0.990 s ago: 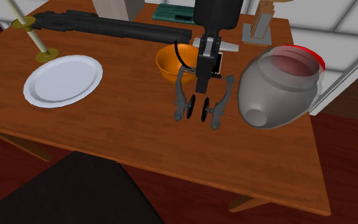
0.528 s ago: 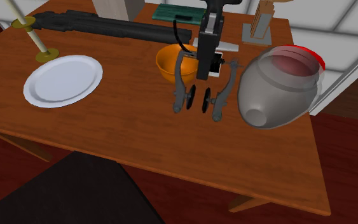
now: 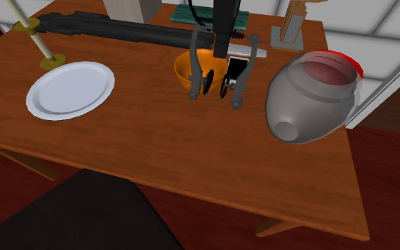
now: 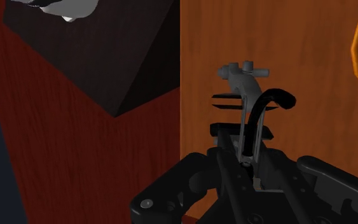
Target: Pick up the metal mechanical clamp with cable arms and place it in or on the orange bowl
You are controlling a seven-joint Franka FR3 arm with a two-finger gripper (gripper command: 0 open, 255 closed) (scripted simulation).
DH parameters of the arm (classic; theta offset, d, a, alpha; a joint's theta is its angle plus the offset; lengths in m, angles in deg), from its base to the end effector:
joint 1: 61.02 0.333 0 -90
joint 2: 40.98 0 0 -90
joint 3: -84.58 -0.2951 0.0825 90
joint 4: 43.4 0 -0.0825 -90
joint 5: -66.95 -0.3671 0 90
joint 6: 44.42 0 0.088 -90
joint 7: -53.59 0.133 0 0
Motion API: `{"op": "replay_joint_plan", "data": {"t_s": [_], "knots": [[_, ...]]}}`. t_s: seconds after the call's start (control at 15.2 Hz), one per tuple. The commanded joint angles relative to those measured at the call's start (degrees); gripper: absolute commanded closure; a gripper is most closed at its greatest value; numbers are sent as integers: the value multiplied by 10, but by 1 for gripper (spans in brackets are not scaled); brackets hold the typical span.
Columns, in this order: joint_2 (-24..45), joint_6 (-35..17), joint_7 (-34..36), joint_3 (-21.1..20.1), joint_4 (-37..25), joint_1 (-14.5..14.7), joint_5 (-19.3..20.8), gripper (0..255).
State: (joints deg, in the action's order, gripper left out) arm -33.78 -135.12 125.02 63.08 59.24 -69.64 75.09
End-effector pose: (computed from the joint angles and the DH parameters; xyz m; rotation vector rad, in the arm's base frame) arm 0.5233 0.0950 0.4188 2.5004 -1.3530 -0.2538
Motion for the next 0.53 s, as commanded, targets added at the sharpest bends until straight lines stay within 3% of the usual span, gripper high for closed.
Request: {"op": "replay_joint_plan", "data": {"t_s": [0.0, 0.46], "knots": [[38, 17, 27, -10, -50, 17, 7, 255], [184, 101, 103, -29, -262, 94, 40, 255]]}}
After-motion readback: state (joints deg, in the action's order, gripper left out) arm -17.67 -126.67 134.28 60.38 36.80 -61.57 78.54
